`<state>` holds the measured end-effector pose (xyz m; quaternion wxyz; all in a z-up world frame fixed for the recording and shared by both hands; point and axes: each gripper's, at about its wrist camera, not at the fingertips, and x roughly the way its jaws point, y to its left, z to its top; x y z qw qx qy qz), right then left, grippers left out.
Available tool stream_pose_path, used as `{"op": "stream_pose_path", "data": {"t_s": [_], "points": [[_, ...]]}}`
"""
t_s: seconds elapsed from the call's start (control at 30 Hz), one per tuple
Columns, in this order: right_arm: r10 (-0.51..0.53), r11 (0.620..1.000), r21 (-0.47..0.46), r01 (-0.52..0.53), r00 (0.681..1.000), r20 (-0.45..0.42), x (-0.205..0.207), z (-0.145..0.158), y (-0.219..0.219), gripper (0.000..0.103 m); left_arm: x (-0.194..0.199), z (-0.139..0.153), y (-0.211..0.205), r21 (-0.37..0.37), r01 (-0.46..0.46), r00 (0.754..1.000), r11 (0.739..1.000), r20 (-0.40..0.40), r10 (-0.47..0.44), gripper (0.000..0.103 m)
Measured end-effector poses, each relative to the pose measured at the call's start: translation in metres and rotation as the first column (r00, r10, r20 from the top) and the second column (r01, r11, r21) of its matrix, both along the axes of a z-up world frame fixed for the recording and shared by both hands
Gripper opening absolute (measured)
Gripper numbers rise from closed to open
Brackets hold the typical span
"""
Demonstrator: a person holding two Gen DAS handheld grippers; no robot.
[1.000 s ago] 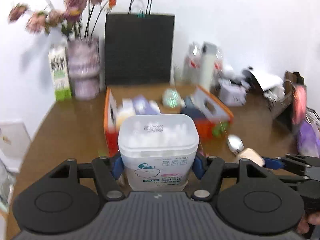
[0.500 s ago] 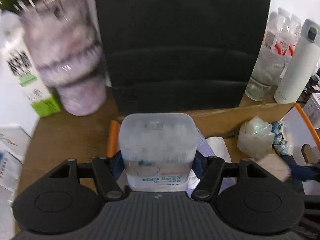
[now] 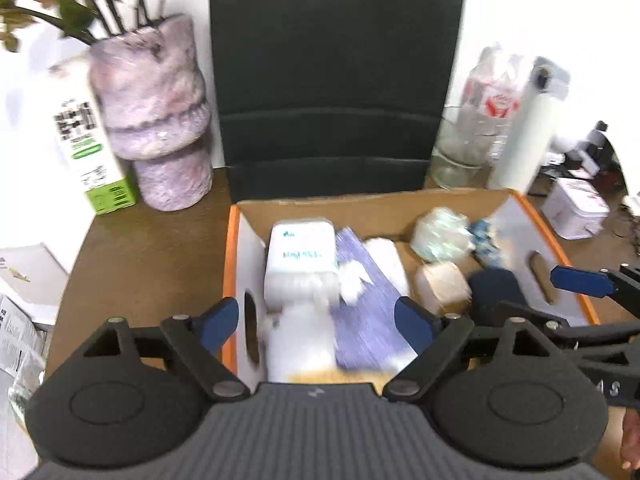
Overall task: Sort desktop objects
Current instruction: 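Lower the container and cube into the box and open both grippers, then move both grippers back over the table items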
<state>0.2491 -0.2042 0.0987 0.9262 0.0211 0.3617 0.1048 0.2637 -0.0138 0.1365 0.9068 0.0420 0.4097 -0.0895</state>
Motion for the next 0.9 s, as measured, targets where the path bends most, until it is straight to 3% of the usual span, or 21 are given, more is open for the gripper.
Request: {"op": "stream_pose_path", "data": {"t_s": [0.13,0.27,0.37,0.5,0.67,0.8,0.9], "points": [[-0.001,0.999,0.043,-0.001,0.999,0.043,-0.054,0.014,-0.007,0.082,-0.063,0.013,0.002,-0.002,0.004,1.000,1.000,0.031,-0.004,0.095],[0.010,0.994,0.105,-0.018,0.997,0.076,-0.106,0.016,-0.010,0.085,-0.137,0.015,0.010,-0.024,-0.005,0.993,1.000,0.115,0.008,0.101],[0.032,0.990,0.136,-0.042,0.997,0.077,-0.145,0.008,-0.010,0.085,-0.189,0.007,0.016,-0.054,-0.020,0.989,0.998,0.148,0.028,0.103],[0.061,0.991,0.114,-0.070,0.995,0.079,-0.193,-0.012,-0.003,0.090,-0.241,-0.024,0.021,-0.131,-0.081,0.987,0.988,0.127,0.097,0.103],[0.036,0.998,0.055,-0.040,0.997,0.073,-0.243,-0.052,-0.002,0.091,-0.281,-0.070,0.010,-0.091,-0.144,0.977,0.985,0.143,0.156,0.103],[0.038,0.999,0.012,-0.039,0.997,0.068,-0.276,-0.080,-0.003,0.091,-0.305,-0.089,0.005,-0.066,-0.102,0.975,0.993,0.193,0.113,0.103],[0.041,0.999,0.015,-0.043,0.992,0.117,-0.298,-0.086,-0.009,0.091,-0.320,-0.098,0.005,-0.029,-0.095,0.964,0.995,0.246,0.099,0.103]]}}
